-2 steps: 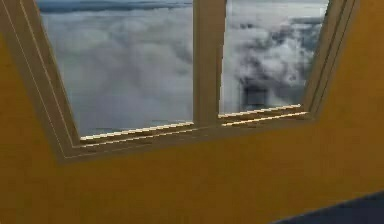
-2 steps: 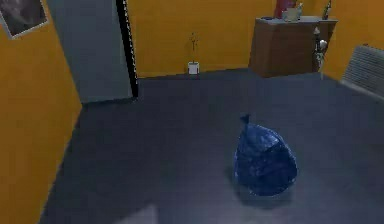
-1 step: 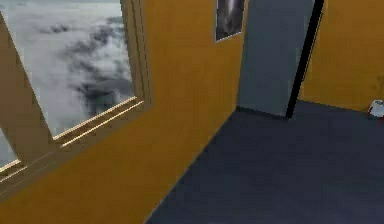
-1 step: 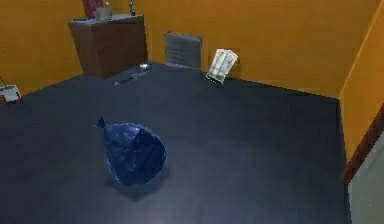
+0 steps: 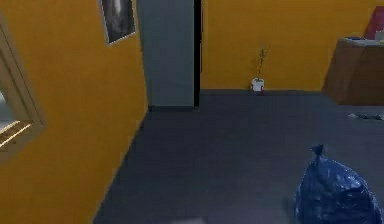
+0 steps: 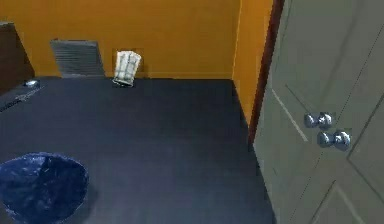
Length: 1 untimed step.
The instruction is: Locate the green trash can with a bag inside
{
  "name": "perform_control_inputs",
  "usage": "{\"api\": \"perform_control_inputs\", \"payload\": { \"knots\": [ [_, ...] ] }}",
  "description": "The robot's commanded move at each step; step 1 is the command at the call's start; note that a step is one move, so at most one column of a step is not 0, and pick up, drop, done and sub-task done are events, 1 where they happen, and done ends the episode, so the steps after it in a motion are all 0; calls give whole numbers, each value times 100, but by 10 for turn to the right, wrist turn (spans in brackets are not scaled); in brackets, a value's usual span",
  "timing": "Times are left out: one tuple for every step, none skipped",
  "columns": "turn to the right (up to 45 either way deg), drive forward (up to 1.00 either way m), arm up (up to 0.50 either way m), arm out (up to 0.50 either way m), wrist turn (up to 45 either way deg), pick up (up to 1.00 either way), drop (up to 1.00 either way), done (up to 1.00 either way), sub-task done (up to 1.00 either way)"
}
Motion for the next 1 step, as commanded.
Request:
{"api": "perform_control_inputs", "payload": {
  "knots": [
    [0, 15, 0, 0, 0, 0, 0, 0, 0]
  ]
}}
